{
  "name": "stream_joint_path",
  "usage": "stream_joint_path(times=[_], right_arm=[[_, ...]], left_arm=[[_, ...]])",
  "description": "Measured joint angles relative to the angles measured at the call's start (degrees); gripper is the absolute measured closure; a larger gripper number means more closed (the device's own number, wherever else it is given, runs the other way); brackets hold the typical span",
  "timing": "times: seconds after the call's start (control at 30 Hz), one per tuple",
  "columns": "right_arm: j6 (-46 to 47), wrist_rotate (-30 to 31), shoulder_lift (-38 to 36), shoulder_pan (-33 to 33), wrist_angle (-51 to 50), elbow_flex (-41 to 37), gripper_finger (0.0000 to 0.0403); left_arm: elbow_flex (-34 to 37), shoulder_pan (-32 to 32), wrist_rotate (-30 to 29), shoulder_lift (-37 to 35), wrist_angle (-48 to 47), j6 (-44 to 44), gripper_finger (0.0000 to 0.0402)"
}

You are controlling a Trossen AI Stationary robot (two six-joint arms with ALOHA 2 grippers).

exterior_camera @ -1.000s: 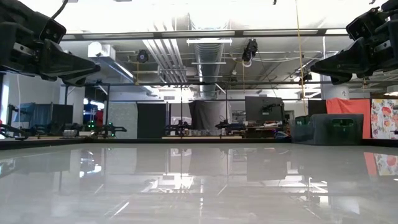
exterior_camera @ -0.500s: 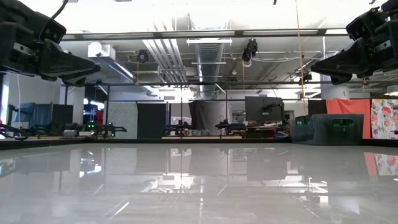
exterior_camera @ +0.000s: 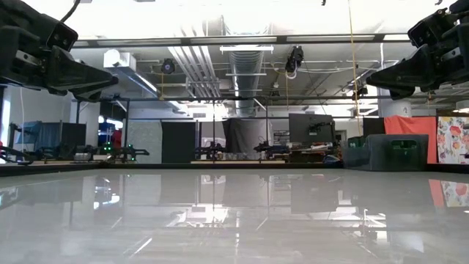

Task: Sort spices by type
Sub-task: Return to Home Position

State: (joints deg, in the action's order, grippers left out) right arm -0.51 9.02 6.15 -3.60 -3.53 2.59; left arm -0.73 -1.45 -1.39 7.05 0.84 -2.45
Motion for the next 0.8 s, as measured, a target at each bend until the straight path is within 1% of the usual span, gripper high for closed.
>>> stream_joint_path(times=[0.3,0.8], right_arm=[[0.0,0.0,0.0,0.0,0.0,0.0,0.0317],[0.0,0.0,0.0,0.0,0.0,0.0,0.0344]], left_arm=[[0.0,0.0,0.0,0.0,0.0,0.0,0.0327],[0.0,0.0,0.0,0.0,0.0,0.0,0.0327]])
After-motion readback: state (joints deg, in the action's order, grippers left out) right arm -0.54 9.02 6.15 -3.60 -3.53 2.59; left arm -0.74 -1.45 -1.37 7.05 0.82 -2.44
